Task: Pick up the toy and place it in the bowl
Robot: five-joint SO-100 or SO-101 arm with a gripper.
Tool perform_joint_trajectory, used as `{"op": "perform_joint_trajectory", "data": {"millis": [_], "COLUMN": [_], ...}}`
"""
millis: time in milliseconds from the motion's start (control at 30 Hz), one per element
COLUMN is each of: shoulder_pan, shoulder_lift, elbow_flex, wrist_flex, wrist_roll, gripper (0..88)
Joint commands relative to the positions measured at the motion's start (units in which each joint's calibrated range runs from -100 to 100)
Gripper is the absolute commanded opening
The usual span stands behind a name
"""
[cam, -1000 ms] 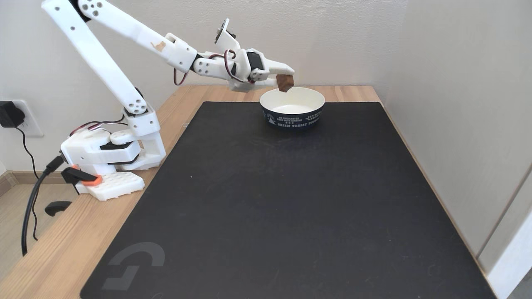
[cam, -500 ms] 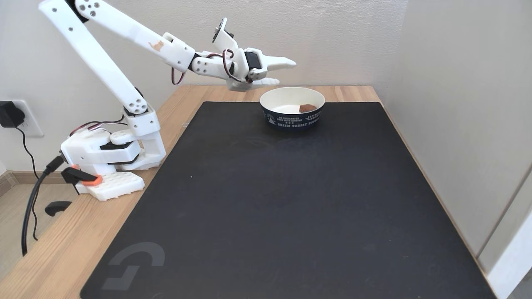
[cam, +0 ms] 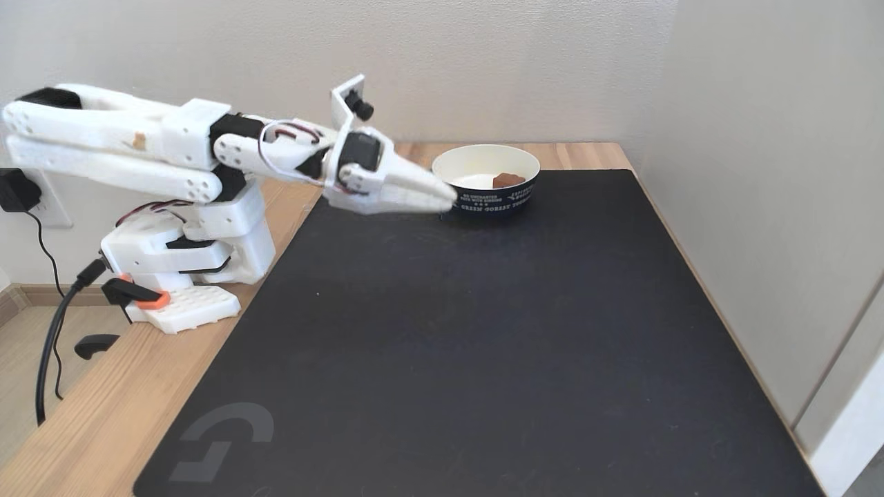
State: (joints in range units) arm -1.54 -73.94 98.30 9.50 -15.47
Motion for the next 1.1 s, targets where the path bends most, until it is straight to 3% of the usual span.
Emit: {"op": "perform_joint_trajectory", "data": {"millis": [0,133,400,1067], "shoulder_pan": [5.68,8.02,7.60,7.60], "shoulder_lift": [-14.31,-18.89,-25.31,-25.64], "elbow_flex": [1.70,1.70,1.25,1.25], "wrist_flex": [15.40,29.96,43.59,43.93], "wrist_roll": [6.23,10.93,11.40,10.93], "gripper": [2.6,2.6,2.6,2.9]}}
